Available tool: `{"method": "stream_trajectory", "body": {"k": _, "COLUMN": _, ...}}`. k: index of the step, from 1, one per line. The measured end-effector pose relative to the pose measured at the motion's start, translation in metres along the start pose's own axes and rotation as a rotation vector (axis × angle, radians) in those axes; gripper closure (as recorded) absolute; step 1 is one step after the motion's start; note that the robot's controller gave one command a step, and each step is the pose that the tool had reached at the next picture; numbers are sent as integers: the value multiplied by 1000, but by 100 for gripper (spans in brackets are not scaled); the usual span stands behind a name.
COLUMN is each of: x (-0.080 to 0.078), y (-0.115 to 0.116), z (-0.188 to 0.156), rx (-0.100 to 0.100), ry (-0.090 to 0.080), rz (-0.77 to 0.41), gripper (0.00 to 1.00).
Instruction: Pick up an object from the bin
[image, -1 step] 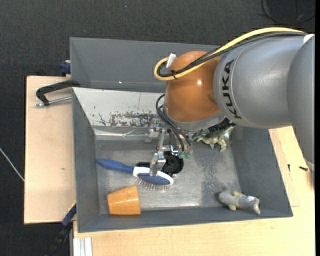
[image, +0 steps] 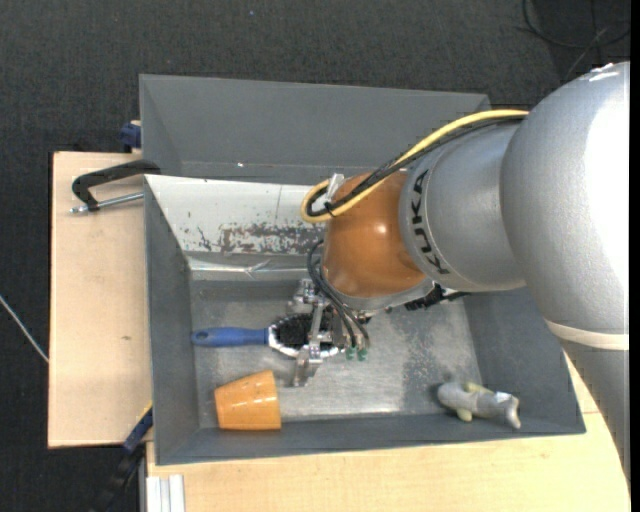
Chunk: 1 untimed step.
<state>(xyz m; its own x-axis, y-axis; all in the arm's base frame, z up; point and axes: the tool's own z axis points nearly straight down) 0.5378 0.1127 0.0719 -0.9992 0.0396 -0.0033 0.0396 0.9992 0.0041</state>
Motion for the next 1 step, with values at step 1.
{"method": "stream_trajectory", "body": {"k": 1, "x": 0, "y": -1, "z": -31, "rx": 1, "ry": -4, "rz": 6, "gripper": 0}}
